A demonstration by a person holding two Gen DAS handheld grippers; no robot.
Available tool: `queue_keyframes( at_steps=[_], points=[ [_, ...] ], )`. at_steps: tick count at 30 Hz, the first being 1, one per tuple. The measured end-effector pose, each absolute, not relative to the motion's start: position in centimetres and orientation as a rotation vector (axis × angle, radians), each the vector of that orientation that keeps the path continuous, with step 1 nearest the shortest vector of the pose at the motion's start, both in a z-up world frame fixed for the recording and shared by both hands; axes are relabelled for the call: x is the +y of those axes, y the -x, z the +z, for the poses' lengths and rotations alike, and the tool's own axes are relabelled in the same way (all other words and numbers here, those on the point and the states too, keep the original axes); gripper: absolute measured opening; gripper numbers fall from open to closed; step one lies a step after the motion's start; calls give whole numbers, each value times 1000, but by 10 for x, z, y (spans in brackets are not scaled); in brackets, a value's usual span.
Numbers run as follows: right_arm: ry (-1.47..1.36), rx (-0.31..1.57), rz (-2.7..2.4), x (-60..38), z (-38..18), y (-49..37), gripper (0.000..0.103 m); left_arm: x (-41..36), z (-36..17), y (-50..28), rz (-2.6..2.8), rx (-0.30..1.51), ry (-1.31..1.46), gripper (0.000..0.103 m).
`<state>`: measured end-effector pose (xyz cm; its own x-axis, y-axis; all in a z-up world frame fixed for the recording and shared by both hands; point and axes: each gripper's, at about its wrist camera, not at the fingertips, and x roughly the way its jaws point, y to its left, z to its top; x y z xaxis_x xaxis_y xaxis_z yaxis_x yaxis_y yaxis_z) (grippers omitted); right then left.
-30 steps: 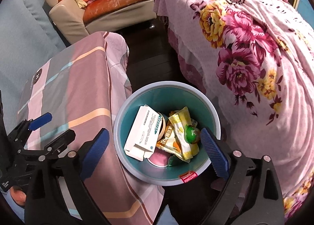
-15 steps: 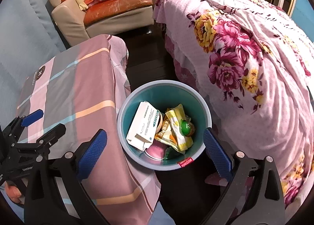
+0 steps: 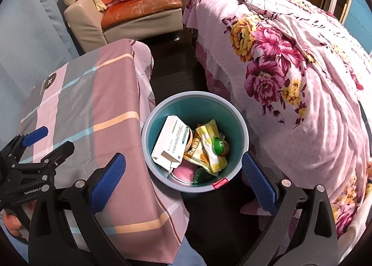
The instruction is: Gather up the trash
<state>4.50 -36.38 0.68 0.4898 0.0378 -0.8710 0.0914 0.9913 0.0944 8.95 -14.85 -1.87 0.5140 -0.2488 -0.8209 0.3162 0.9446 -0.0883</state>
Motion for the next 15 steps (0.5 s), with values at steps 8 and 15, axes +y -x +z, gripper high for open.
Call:
queue_keyframes(
  at_steps=[8,15],
  points=[
    [-156,1065,-35,-369,5,-46,96,-146,-18,-90,-322,952,-77,99],
    [-149,1069,-35,-366,3,-48,96,-149,-16,-88,-315,935,-104,99]
  ],
)
